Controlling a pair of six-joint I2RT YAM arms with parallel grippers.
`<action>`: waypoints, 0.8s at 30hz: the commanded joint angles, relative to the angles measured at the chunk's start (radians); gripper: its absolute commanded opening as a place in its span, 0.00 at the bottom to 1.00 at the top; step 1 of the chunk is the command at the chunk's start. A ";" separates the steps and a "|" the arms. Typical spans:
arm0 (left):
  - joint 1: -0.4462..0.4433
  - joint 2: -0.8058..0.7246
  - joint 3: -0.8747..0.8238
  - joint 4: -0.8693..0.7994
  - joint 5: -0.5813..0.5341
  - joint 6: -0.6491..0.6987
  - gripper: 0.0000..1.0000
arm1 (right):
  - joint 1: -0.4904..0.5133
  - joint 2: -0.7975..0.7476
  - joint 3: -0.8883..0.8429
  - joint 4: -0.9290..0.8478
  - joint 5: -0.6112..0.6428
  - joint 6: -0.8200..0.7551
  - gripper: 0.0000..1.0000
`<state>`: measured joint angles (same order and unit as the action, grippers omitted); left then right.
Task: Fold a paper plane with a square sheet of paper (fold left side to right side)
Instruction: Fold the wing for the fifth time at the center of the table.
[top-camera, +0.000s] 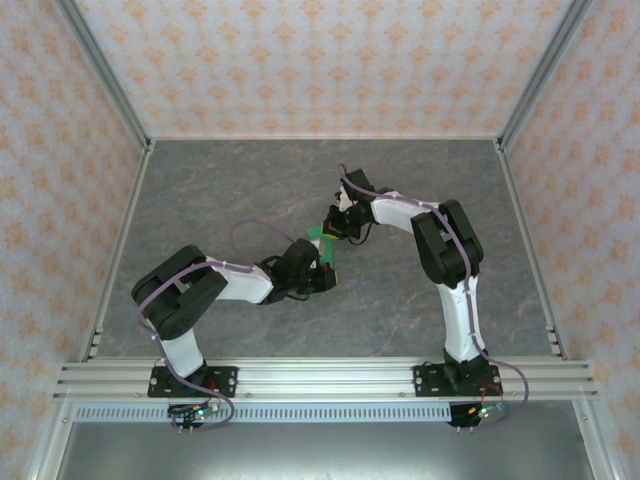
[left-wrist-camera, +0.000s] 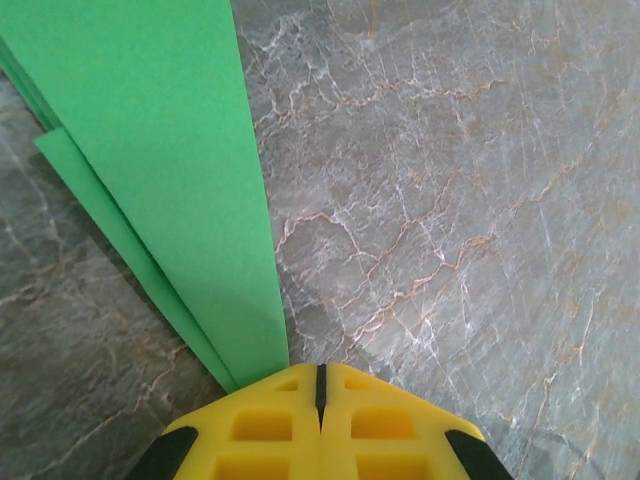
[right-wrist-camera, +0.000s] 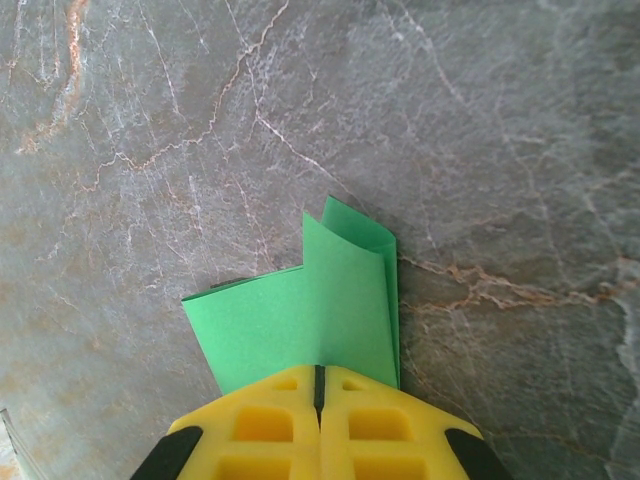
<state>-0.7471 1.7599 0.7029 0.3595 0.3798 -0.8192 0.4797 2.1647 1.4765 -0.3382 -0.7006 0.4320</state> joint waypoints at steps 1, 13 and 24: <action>-0.049 -0.011 -0.047 -0.119 0.061 -0.009 0.02 | -0.002 0.070 0.002 -0.039 0.105 -0.018 0.00; -0.063 -0.041 -0.083 -0.136 0.057 -0.014 0.01 | -0.002 0.075 0.008 -0.046 0.105 -0.018 0.00; -0.064 -0.130 -0.077 -0.175 0.045 0.016 0.02 | -0.003 0.071 0.008 -0.047 0.101 -0.020 0.00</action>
<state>-0.7929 1.6852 0.6407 0.3119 0.3973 -0.8207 0.4797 2.1704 1.4868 -0.3489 -0.7029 0.4320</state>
